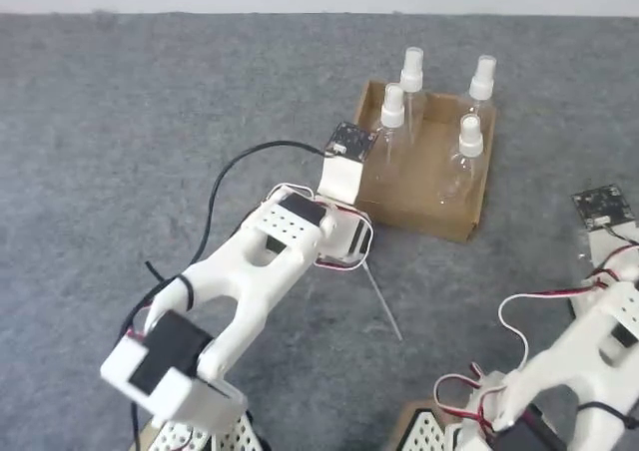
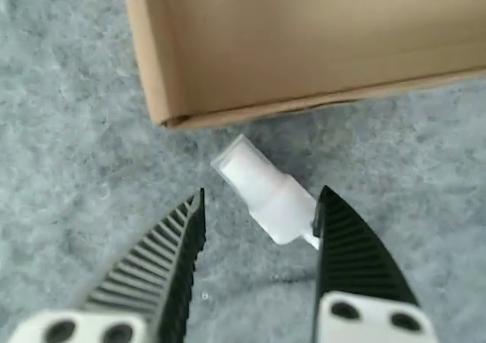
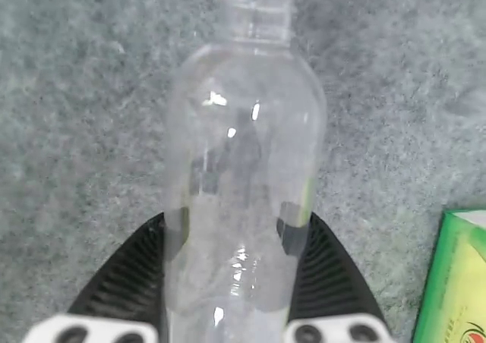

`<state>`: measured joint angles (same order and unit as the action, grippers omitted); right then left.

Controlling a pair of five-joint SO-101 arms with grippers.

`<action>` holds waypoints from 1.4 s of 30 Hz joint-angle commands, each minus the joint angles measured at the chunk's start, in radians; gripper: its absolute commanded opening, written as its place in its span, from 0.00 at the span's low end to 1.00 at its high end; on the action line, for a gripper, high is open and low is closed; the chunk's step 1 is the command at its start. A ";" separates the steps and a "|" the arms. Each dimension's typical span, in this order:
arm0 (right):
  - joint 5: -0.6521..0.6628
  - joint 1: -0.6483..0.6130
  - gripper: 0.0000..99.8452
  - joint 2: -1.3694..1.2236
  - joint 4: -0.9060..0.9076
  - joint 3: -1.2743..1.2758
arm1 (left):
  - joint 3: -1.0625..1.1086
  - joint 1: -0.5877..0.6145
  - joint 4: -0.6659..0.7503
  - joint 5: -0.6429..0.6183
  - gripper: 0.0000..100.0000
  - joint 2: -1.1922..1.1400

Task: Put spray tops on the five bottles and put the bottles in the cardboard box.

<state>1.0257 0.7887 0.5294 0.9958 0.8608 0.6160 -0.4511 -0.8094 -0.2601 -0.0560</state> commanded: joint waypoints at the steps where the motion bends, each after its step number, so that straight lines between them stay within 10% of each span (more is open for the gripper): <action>1: 0.017 0.015 0.01 0.035 -0.021 -0.008 | -0.042 0.005 0.028 -0.051 0.20 -0.003; 26: 0.017 0.008 0.01 0.035 -0.021 -0.008 | 0.005 0.423 -0.155 0.285 0.16 0.094; 42: 0.017 0.008 0.01 0.045 -0.021 -0.008 | -0.038 0.427 -0.342 0.137 0.20 0.292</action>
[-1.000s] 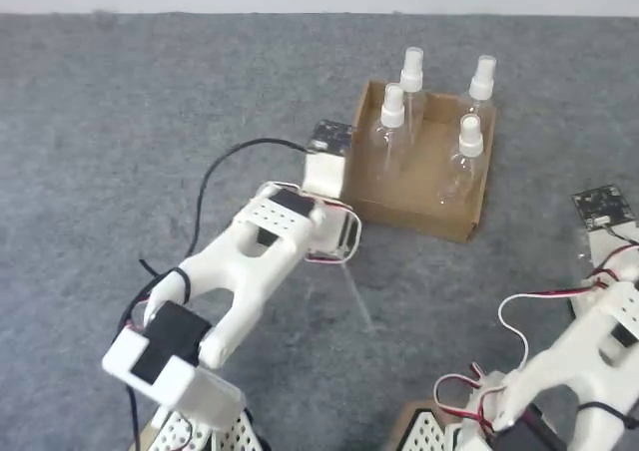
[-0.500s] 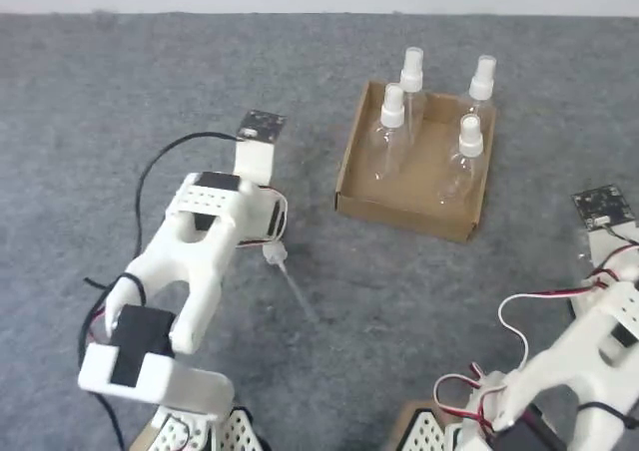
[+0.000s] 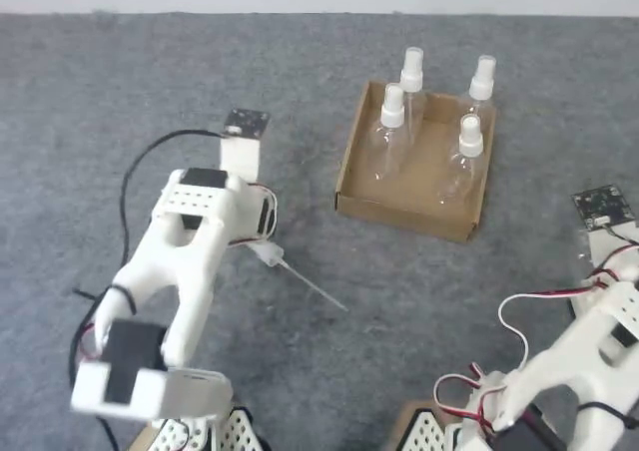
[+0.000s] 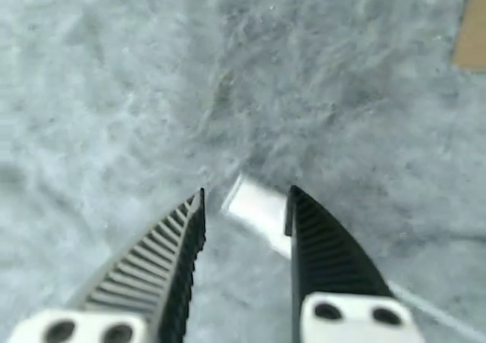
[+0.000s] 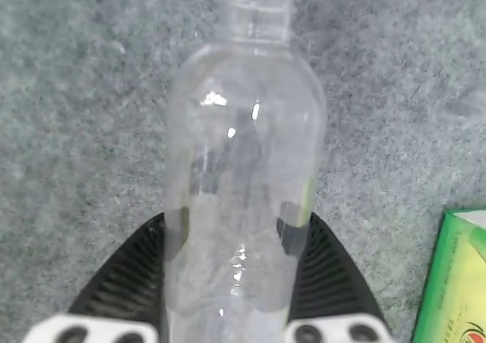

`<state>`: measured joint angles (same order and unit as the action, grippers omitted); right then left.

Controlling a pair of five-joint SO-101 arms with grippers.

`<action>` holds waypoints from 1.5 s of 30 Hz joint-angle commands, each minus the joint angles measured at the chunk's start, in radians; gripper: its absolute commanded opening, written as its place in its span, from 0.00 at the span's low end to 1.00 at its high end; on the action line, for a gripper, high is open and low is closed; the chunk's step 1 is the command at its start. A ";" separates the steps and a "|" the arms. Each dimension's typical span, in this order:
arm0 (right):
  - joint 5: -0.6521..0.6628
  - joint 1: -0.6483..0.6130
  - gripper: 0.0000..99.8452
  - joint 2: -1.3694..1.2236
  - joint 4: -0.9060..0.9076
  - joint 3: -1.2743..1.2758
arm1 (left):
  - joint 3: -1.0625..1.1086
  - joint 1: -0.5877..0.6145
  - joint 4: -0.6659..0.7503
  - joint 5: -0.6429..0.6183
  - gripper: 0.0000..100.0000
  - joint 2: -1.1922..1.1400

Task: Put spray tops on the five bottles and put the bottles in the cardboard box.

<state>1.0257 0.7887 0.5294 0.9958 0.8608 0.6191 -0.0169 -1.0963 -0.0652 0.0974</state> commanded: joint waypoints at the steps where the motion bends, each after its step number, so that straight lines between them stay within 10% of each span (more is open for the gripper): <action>1: 0.017 0.008 0.01 0.045 -0.021 -0.008 | -0.033 -0.008 -0.071 -0.103 0.22 0.169; 19: 0.017 0.015 0.01 0.045 -0.019 -0.006 | 0.031 -0.081 0.137 -0.519 0.26 -0.141; 27: 0.017 0.010 0.01 0.047 0.007 -0.008 | -0.004 -0.060 0.152 -0.519 0.26 -0.189; 45: 0.078 0.015 0.01 0.047 0.008 -0.008 | -0.173 -0.040 -0.038 0.450 0.24 -0.187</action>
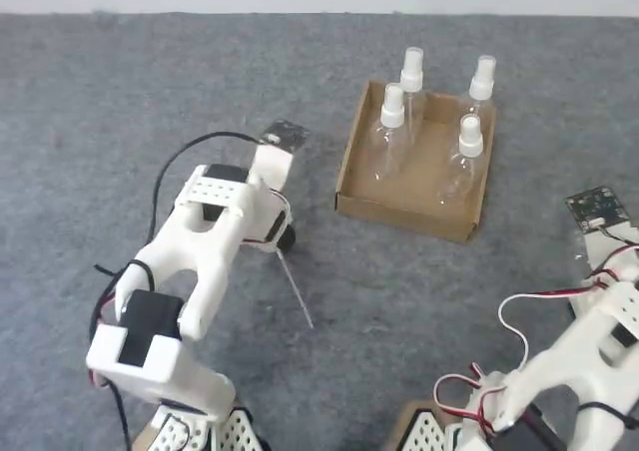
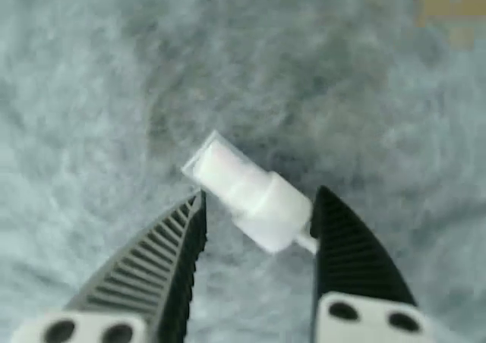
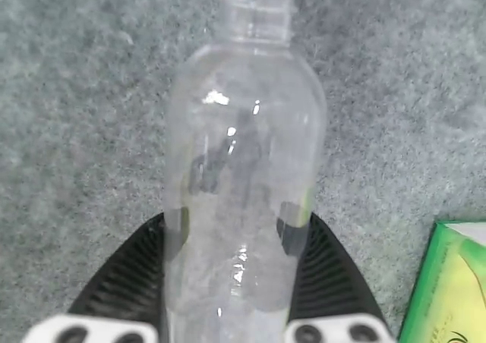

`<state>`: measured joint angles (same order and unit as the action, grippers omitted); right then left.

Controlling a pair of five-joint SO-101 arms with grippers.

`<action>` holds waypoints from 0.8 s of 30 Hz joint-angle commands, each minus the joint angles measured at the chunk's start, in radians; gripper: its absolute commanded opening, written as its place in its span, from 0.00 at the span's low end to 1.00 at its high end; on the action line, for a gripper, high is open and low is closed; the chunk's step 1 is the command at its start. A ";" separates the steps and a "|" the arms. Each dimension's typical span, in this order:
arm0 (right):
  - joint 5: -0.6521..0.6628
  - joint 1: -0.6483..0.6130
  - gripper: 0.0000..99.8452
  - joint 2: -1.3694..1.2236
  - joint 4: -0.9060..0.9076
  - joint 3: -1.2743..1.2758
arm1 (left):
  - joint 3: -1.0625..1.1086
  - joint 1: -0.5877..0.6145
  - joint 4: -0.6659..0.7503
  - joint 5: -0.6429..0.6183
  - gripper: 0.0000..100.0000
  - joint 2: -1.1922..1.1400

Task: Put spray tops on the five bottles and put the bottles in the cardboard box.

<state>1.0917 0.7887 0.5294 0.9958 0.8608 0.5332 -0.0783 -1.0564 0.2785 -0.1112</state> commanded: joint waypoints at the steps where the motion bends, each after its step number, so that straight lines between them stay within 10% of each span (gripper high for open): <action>1: 0.012 0.015 0.01 0.047 0.008 -0.008 | -0.116 0.032 -0.112 0.104 0.26 0.020; 6: 0.014 0.013 0.01 0.047 0.008 -0.008 | -0.228 0.087 -0.196 0.034 0.31 0.020; 15: 0.011 0.013 0.01 0.047 0.008 -0.008 | -0.140 0.109 -0.055 -0.502 0.20 0.008; 24: 0.011 0.015 0.01 0.047 0.008 -0.008 | 0.039 0.060 0.118 -0.519 0.15 0.008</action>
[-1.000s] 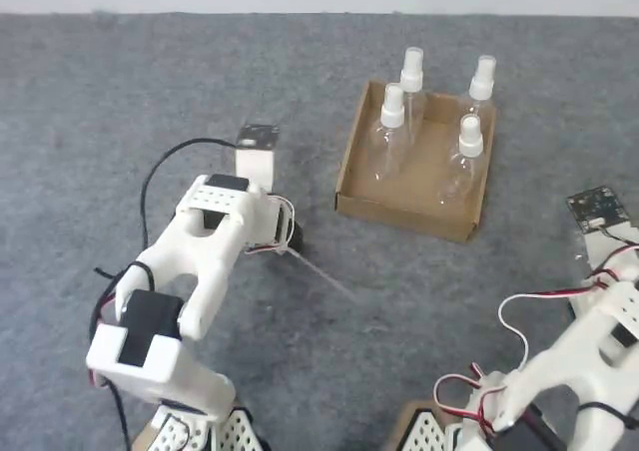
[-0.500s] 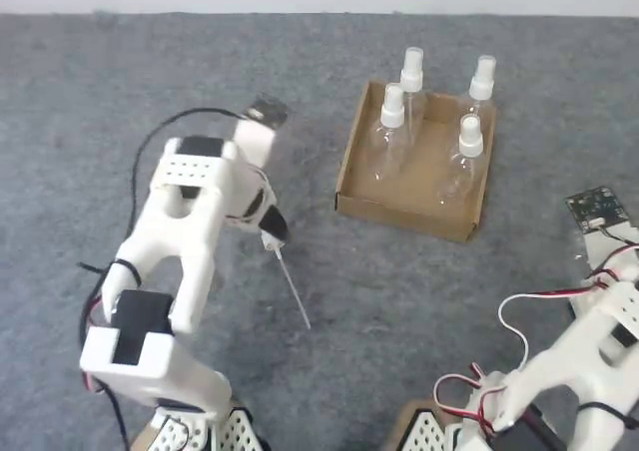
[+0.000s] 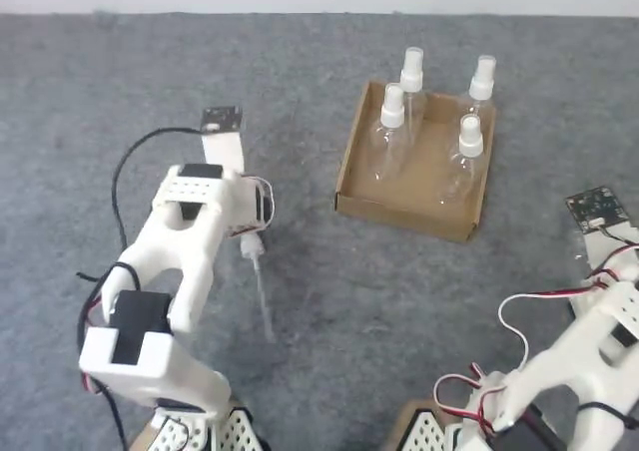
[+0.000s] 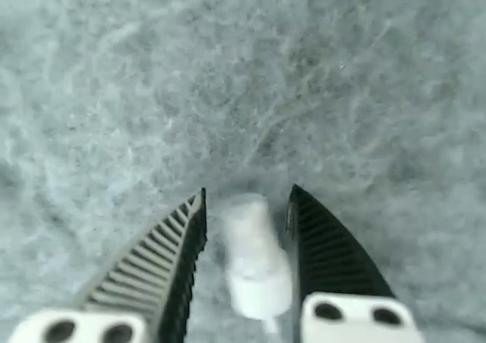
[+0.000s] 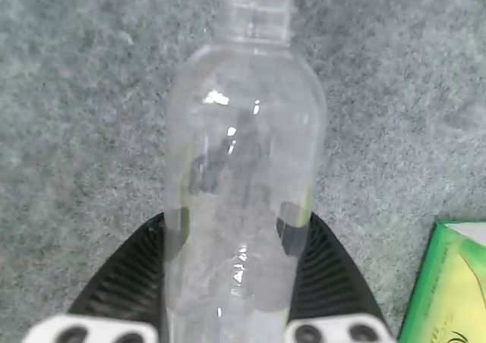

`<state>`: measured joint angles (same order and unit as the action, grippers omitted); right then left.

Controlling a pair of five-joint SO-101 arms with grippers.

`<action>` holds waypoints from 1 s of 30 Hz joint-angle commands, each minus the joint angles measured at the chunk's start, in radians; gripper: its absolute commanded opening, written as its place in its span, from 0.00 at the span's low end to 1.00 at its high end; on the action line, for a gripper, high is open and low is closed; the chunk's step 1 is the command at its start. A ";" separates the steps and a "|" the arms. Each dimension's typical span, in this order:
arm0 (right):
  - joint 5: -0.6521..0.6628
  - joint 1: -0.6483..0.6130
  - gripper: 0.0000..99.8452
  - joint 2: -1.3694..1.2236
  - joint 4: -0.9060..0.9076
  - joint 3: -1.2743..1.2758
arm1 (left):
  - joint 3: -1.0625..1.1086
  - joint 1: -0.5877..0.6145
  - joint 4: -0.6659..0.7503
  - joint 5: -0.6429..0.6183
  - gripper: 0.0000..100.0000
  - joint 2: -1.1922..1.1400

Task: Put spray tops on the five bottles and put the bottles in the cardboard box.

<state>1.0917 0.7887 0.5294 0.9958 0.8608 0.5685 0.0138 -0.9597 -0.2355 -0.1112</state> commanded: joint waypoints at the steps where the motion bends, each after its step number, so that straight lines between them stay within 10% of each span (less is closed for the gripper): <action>1: 0.011 0.015 0.01 0.047 0.008 -0.008 | 0.008 -0.048 0.015 -0.005 0.15 0.008; 30: -0.064 0.054 0.01 0.033 -0.065 -0.008 | -0.117 -0.123 -0.155 0.170 0.01 0.144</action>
<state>1.0917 0.8485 0.5294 0.9912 0.8608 0.5040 -0.1028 -1.0932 -0.0713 -0.0882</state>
